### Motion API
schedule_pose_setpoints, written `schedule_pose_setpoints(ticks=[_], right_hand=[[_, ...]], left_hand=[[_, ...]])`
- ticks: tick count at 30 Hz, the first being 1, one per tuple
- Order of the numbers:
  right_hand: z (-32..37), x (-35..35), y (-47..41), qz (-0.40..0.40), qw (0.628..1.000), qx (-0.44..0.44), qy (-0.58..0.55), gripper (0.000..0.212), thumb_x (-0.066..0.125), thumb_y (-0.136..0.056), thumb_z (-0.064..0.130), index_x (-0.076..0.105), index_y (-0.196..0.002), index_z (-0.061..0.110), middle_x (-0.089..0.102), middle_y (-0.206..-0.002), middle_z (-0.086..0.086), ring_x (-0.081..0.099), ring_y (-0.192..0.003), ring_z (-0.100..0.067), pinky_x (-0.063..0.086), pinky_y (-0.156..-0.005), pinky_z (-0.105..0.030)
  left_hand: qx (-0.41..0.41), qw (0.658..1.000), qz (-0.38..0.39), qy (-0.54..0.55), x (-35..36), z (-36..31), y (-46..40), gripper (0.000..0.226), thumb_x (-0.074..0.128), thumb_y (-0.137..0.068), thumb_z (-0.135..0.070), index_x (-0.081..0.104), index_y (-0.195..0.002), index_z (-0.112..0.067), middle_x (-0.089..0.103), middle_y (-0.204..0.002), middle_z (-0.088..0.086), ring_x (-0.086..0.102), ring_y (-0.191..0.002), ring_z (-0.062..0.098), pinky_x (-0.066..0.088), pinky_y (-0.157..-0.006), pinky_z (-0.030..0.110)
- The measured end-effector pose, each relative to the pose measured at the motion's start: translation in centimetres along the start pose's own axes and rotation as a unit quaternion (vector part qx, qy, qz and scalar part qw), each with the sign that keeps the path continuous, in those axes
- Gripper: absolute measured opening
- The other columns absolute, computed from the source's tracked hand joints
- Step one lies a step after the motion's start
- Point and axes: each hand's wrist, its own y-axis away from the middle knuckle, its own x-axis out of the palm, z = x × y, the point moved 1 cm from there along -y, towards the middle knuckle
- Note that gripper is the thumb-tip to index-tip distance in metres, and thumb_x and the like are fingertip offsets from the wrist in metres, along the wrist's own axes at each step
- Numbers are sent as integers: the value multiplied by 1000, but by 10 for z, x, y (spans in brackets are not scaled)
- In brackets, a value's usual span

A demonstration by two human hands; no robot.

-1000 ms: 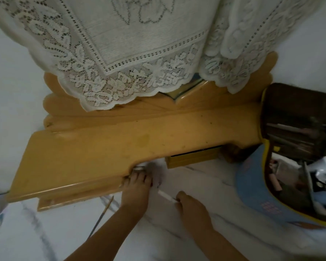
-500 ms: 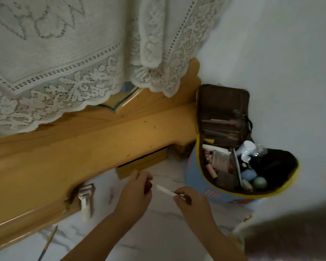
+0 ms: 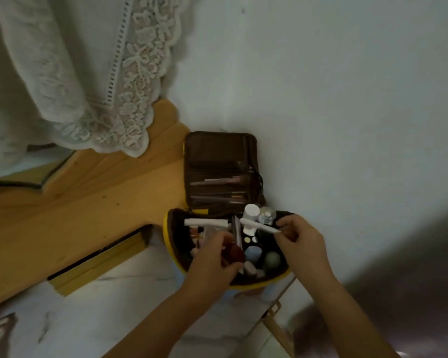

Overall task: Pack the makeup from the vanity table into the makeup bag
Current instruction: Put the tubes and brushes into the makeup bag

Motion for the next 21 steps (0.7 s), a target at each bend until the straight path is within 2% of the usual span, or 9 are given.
schedule_pose_setpoints(ticks=[3, 7, 9, 11, 13, 15, 17, 19, 21], right_hand=[[-5, -15, -22, 21, 999, -19, 46, 12, 61, -84, 8, 59, -81, 19, 62, -76, -2, 59, -75, -20, 53, -72, -35], [-12, -20, -44, 31, 993, -88, 73, 10, 57, -84, 3, 66, -88, 8, 64, -83, -5, 55, -77, -18, 50, -75, -30], [-17, -20, -50, 39, 991, -107, 69, 16, 55, -86, 1, 68, -93, 6, 66, -92, -8, 53, -81, -14, 47, -80, -25], [-21, -20, -54, 59, 990, -118, 56, 20, 51, -88, -1, 68, -98, 4, 67, -101, -10, 54, -86, -13, 45, -84, -21], [-24, -21, -56, 83, 986, -131, 54, 23, 49, -91, 2, 67, -105, 5, 67, -107, -9, 53, -89, -10, 40, -82, -10], [-27, -21, -59, 96, 984, -141, 58, 24, 47, -93, 6, 65, -109, 9, 65, -107, -3, 50, -88, -6, 34, -74, 2], [-29, -21, -62, 104, 984, -135, 58, 20, 48, -93, 8, 63, -106, 13, 61, -98, 3, 49, -83, -5, 35, -66, 3], [-30, -20, -65, 102, 986, -119, 49, 14, 51, -92, 9, 60, -101, 14, 59, -92, 5, 51, -80, -7, 38, -63, -2], [-29, -19, -67, 96, 990, -100, 35, 9, 54, -91, 10, 57, -95, 17, 57, -87, 7, 54, -80, -9, 38, -63, -4]], left_hand=[[18, 998, 41, -40, 35, -13, -21, 28, 63, -83, -12, 53, -106, -24, 55, -101, -7, 53, -96, 10, 39, -75, 9], [119, 978, 99, -141, 69, -10, -41, 39, 60, -83, -9, 55, -121, -17, 52, -128, -1, 52, -113, 17, 40, -91, 17], [149, 965, 134, -171, 75, -10, -46, 32, 58, -81, -10, 64, -112, -15, 61, -117, 2, 58, -103, 19, 42, -82, 17], [155, 950, 177, -203, 76, -9, -49, 20, 55, -77, -17, 72, -88, -19, 71, -85, -3, 64, -76, 15, 37, -65, 13], [171, 938, 171, -250, 78, -4, -54, 22, 49, -71, -26, 71, -71, -29, 66, -63, -11, 61, -59, 8, 30, -56, 12], [188, 929, 174, -266, 81, 4, -57, 16, 55, -68, -25, 70, -73, -29, 67, -65, -11, 61, -63, 9, 40, -56, 13], [185, 924, 216, -256, 78, 7, -57, 19, 57, -71, -27, 71, -82, -20, 71, -81, -4, 63, -78, 16, 52, -68, 24], [163, 945, 175, -223, 73, 6, -54, 33, 49, -74, -34, 71, -91, -16, 72, -93, -2, 61, -90, 17, 52, -79, 30], [112, 977, 80, -162, 62, 5, -50, 36, 46, -77, -40, 71, -86, -16, 70, -86, -3, 59, -85, 13, 50, -76, 27]])
